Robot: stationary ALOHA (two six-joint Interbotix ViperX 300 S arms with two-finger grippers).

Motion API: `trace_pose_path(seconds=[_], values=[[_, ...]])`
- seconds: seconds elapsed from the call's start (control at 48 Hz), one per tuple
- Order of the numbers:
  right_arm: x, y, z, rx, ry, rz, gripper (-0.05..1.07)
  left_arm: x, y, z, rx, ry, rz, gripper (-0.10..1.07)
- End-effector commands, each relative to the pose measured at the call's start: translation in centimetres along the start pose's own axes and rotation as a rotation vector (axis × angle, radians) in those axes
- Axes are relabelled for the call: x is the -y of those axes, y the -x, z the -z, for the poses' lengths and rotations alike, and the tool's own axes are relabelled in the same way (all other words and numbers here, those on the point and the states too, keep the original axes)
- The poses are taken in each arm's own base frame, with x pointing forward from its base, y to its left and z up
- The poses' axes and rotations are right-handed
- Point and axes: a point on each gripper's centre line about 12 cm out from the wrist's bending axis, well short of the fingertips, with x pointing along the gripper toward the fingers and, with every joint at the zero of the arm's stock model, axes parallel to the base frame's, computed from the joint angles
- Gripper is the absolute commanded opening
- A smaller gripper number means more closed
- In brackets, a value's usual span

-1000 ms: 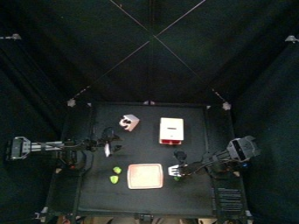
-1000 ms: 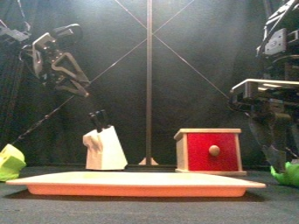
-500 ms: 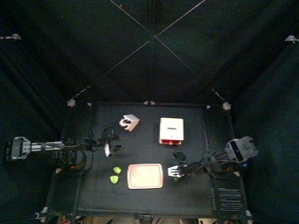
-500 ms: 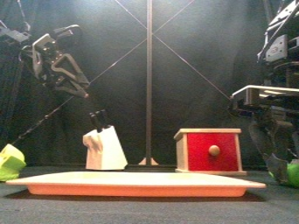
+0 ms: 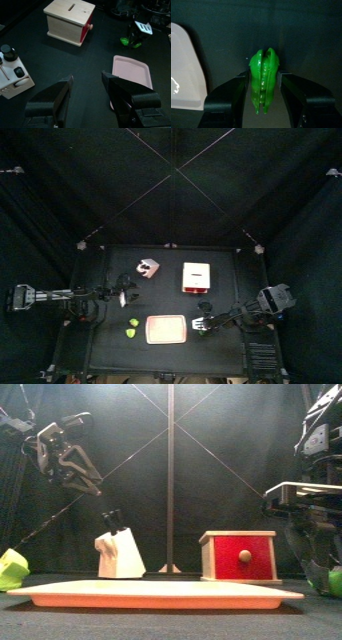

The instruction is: Grab pea

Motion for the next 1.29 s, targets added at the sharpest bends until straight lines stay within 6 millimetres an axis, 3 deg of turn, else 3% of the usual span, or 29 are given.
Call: trace_pose_path(seconds=[0.0, 0.229, 0.562, 1.271], values=[[-0.4, 0.5, 0.0, -0.004, -0.005, -0.021, 0.81, 0.1, 0.0, -0.5, 0.012, 0.001, 0.003, 0.86], [-0.4, 0.5, 0.0, -0.004, -0.005, -0.021, 0.77, 0.1, 0.0, -0.5, 0.012, 0.001, 0.003, 0.86], [-0.6, 0.6, 0.0, -0.005, -0.004, -0.028, 0.54, 0.1, 0.0, -0.5, 0.012, 0.001, 0.003, 0.86], [-1.0, 1.7, -0.1, -0.010, -0.003, -0.067, 0.54, -0.1, 0.0, -0.5, 0.013, 0.004, -0.002, 0.86]])
